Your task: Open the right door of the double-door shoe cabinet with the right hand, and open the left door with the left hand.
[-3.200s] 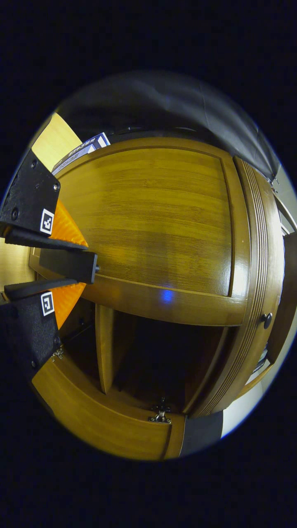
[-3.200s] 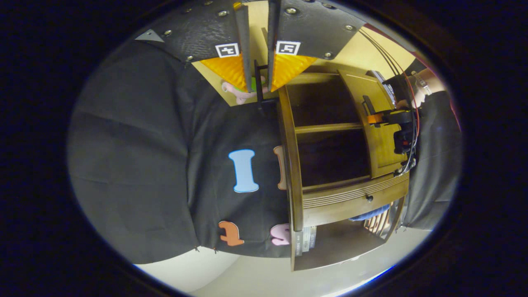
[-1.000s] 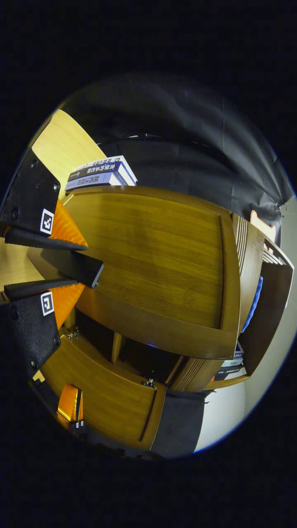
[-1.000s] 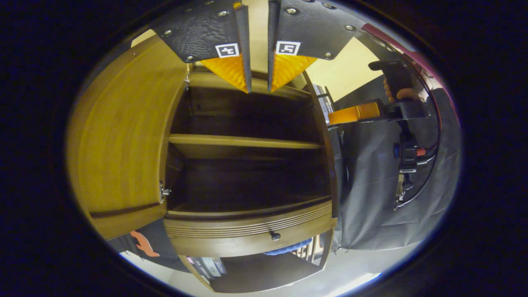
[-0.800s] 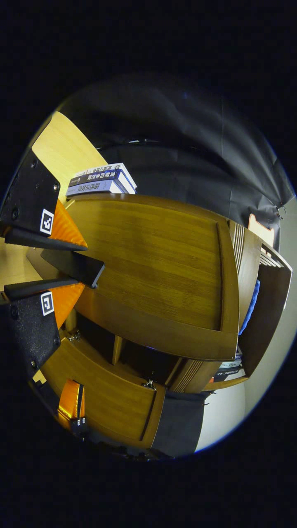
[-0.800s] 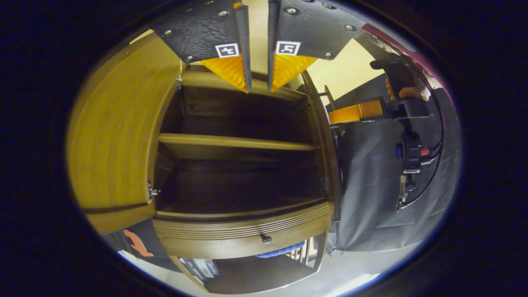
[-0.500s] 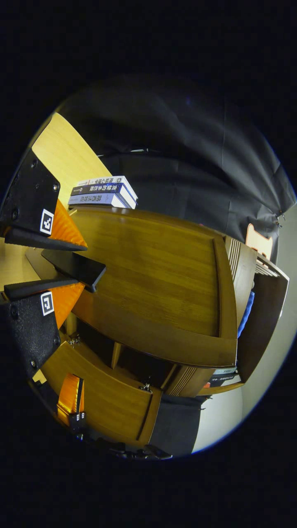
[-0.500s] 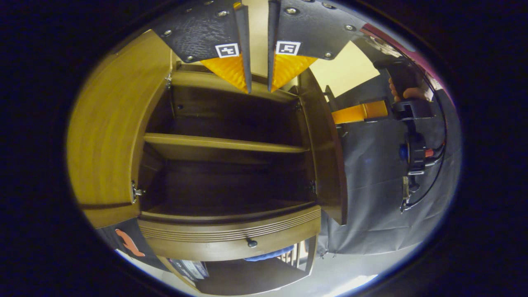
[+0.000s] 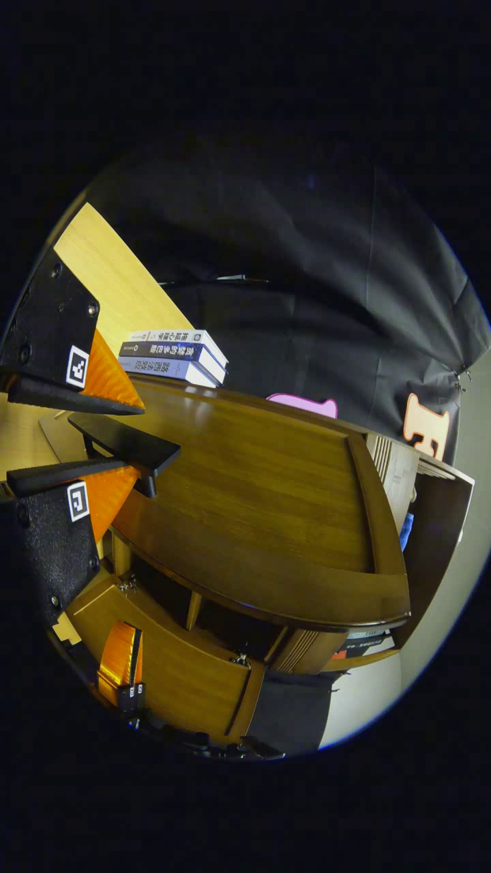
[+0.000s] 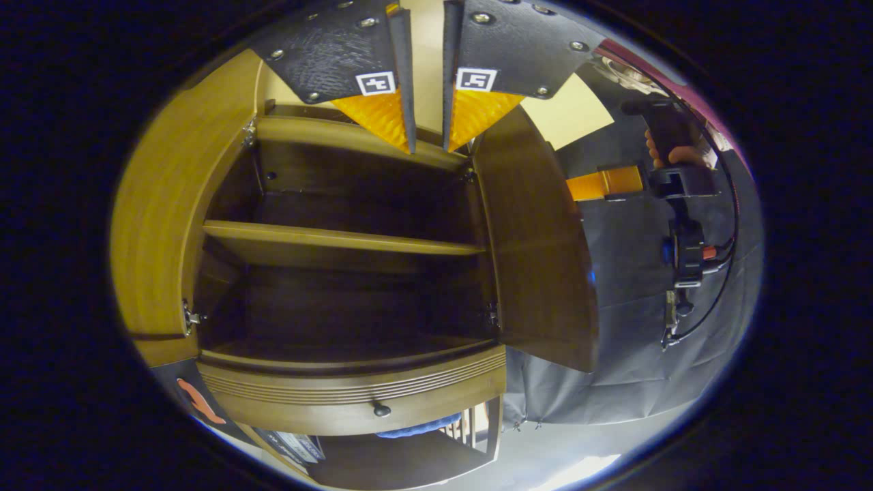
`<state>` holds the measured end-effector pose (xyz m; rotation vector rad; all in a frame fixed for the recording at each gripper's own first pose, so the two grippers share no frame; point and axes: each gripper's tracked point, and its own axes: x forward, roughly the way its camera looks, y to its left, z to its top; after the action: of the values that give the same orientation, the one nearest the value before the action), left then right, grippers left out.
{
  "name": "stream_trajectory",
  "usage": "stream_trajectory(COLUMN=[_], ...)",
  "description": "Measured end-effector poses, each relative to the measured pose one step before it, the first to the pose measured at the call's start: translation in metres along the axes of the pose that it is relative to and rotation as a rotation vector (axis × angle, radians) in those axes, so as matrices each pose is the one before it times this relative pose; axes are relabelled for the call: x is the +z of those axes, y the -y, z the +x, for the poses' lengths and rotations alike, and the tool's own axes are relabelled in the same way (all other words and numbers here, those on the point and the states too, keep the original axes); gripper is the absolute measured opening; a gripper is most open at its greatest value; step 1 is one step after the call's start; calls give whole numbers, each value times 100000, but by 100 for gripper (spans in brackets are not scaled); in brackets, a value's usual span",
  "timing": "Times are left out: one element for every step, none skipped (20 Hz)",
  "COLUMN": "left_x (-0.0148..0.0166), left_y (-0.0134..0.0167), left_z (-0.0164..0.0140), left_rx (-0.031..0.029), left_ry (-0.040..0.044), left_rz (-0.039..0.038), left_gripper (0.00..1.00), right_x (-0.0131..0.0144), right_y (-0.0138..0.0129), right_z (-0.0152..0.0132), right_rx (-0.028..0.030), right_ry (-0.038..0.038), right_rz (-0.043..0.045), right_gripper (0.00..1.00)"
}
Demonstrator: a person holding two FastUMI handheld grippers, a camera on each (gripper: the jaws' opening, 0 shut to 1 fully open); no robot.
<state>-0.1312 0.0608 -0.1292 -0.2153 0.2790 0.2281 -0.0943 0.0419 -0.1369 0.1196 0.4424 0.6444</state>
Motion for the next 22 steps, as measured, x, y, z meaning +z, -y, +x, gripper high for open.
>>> stream_trajectory(left_x=[306, 9, 210, -18, 84, 66, 74, -59, 38, -22, 10, 153, 193, -58, 21, -45, 13, -212, -24, 67, 40, 55], left_y=[-748, -544, -314, 241, -30, -129, 58, 5, 118, -100, -63, -160, -136, -253, -111, -63, -82, -173, -124, -87, -75, -165], left_z=[285, -261, -74, -174, -95, 43, -28, 2, 14, -77, -88, -65, -86, 21, -67, -73, 15, 62, -18, -26, -19, -47], left_rx=[1283, 73, 14, -142, 290, 403, -117, -276, -557, -276, 138, 209, 196, 508, 726, 599, 674, 957, 1120, 1100, 1024, 1077], left_ry=[363, 32, 550, -44, -47, 231, -123, 247, 61, -1, 40, 134, 74, 118, -130, -109, 58, 76, 27, 253, 144, 129], left_rz=[572, 297, 192, 290, 268, -60, -482, -654, -586, -112, 485, 794, 1053, 1135, 1068, 754, 633, 332, 97, -246, -296, -206], left_gripper=[30, 30, 30, 30, 31, 31, 30, 30, 30, 30, 30, 30, 30, 30, 30, 30, 30, 30, 30, 30, 30, 30], right_x=[-61, -8, -241, 6, -61, 87, 31, 49, -197, 36, -14, 88, 204, 210, 51, 128, -72, 30, -1, 59, 3, 76], right_y=[-195, -213, -247, -200, -233, -220, -170, -187, -197, -44, -226, -173, -409, -342, -190, -115, -42, -70, -51, -34, -135, -17], right_z=[113, 223, 186, 237, 182, 294, 183, 328, 30, 129, 172, 216, 751, 651, 318, 212, -144, 109, 164, 87, 70, 69], right_rx=[397, 263, 403, 555, 551, 466, 591, 670, 799, 851, 887, 839, 844, 738, 767, 742, 674, 582, 650, 626, 624, 606], right_ry=[-254, -140, -225, -180, -98, 15, -60, -103, -49, -102, -104, 24, 20, 107, 86, 31, 41, 6, -103, -87, 17, 17], right_rz=[36, -10, 206, 296, 39, -276, -302, -228, -201, -215, -277, -331, -358, -295, -176, -215, -215, -154, -100, -124, -89, -120], right_gripper=[18, 18, 18, 18, 18, 18, 18, 18, 18, 18, 18, 18, 18, 18, 18, 18, 18, 18, 18, 18, 18, 18])
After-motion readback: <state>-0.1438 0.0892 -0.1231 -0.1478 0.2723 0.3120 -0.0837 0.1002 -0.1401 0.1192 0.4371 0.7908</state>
